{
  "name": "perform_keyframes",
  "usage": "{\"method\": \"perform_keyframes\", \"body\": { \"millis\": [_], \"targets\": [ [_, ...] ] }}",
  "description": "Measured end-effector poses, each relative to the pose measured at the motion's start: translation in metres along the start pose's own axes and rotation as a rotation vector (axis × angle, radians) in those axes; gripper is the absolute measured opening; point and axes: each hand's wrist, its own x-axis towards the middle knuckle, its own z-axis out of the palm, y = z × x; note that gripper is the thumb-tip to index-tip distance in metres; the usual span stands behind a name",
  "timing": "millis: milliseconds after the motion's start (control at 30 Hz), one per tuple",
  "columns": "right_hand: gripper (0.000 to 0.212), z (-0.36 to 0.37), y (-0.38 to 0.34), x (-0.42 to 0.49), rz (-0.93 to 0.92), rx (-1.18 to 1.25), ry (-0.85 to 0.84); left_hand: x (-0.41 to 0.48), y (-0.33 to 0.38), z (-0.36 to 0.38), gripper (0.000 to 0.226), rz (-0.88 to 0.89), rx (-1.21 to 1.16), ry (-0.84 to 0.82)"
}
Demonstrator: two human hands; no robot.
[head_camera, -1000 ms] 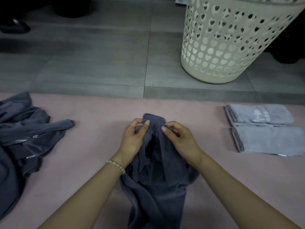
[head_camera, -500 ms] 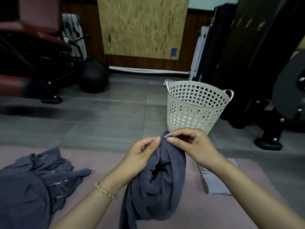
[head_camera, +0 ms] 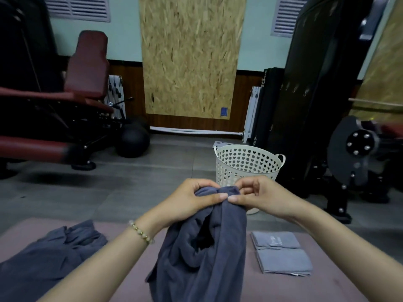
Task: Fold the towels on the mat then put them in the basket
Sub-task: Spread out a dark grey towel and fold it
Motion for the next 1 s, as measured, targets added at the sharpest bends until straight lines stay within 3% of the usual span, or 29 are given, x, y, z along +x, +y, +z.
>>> {"method": "perform_keyframes", "body": {
  "millis": [100, 233, 367, 400, 467, 533, 567, 667, 733, 900, 1000],
  "targets": [
    [0.006, -0.01, -0.007, -0.016, -0.045, -0.075, 0.124, 0.001, 0.007, -0.014, 0.016, 0.052, 0.117, 0.274],
    [0.011, -0.039, 0.004, -0.042, -0.06, -0.024, 0.394, -0.01, -0.013, -0.068, 0.037, -0.02, 0.14, 0.614],
    [0.069, -0.06, 0.022, -0.067, -0.06, 0.022, 0.579, -0.033, -0.039, -0.106, 0.04, -0.076, 0.2, 0.841],
    [0.072, -0.063, 0.027, -0.07, -0.061, 0.038, 0.614, -0.037, -0.043, -0.11, 0.04, -0.087, 0.193, 0.877],
    [0.05, -0.067, 0.033, -0.072, -0.06, 0.076, 0.629, -0.043, -0.048, -0.115, 0.04, -0.099, 0.17, 0.912],
    [0.021, -0.069, 0.035, -0.071, -0.061, 0.12, 0.613, -0.045, -0.048, -0.115, 0.039, -0.079, 0.188, 0.898],
    [0.02, -0.07, 0.034, -0.071, -0.054, 0.125, 0.611, -0.045, -0.045, -0.115, 0.037, -0.07, 0.204, 0.868],
    [0.071, -0.077, 0.034, -0.07, -0.087, 0.139, 0.646, -0.047, -0.037, -0.115, 0.027, -0.03, 0.27, 0.696],
    [0.087, -0.083, 0.032, -0.069, -0.098, 0.169, 0.646, -0.048, -0.031, -0.115, 0.028, -0.02, 0.356, 0.543],
    [0.085, -0.088, 0.03, -0.063, -0.135, 0.198, 0.661, -0.049, -0.029, -0.116, 0.046, -0.088, 0.599, 0.274],
    [0.064, -0.093, 0.036, -0.06, -0.114, 0.196, 0.682, -0.053, -0.033, -0.115, 0.049, -0.15, 0.527, 0.206]
  ]
}}
